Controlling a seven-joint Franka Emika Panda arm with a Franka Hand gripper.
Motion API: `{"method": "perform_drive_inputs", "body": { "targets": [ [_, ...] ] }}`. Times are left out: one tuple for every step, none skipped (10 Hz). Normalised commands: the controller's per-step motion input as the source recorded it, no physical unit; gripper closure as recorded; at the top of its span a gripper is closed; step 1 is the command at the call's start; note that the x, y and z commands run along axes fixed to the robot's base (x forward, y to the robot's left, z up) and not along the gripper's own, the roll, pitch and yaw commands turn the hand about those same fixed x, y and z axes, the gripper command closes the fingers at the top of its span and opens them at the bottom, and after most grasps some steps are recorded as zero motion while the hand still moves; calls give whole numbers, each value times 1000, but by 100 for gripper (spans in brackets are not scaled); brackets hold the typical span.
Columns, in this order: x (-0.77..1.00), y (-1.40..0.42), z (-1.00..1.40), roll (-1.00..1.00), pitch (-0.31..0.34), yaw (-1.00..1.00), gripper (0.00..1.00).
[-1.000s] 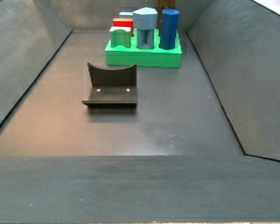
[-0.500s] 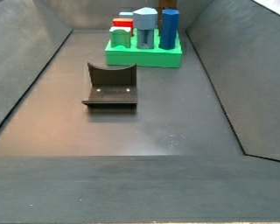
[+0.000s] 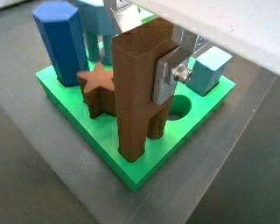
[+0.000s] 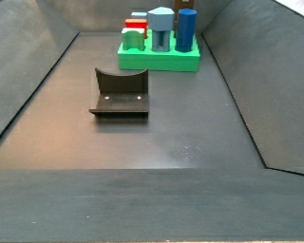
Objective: Pick up the square-circle object. Move up. Move to above the board. Insert the square-circle object.
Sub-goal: Insert the square-circle object.
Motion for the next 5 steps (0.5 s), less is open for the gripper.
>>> {"method": "perform_drive_inputs", "body": {
  "targets": [
    [0,-117,-506,221,-161,217,100],
    [0,-89,-326,311,-70,349,100],
    [0,-86,-334,311,-29,263,100],
    [37,-97,-489,177,-49,71,100],
    [249,-6,-497,33,10,-51,100]
  ]
}}
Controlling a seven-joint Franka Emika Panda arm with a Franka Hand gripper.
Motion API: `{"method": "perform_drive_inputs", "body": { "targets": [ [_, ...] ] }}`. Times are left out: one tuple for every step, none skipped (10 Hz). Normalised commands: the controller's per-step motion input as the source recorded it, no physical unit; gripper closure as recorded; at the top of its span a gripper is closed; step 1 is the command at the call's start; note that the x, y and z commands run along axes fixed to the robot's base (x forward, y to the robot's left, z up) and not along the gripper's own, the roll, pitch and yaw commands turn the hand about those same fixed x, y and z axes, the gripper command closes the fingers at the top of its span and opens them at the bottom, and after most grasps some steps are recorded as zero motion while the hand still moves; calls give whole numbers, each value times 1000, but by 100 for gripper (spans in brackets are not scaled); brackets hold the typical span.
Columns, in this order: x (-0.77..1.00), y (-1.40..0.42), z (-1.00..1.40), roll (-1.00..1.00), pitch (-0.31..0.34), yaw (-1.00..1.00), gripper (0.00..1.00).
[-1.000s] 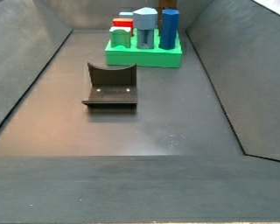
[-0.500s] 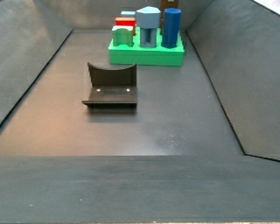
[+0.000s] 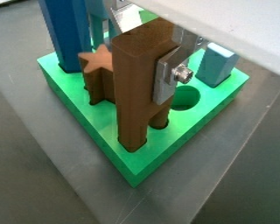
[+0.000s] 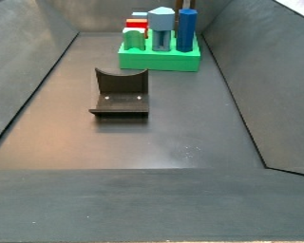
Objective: Pick up the square-circle object. Move up. Move to above the board. Insert the square-circle object.
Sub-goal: Insert the square-circle object.
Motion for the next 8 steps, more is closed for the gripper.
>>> {"method": "perform_drive_inputs", "body": {
  "targets": [
    [314,0,-517,0,47,-157,100],
    [326,0,-574,0,41,-171,100],
    [169,0,-691,0,0,-151,100],
    [-46,0,-603,-113,-164,-151,100],
    [-106,0,-363,-143,-286,-3,100],
    [-97,0,-283,-121,-250,0,100],
    [0,0,-209,-110,-141,0,100],
    [-60,-163,-77,64,-124,83,100]
  ]
}}
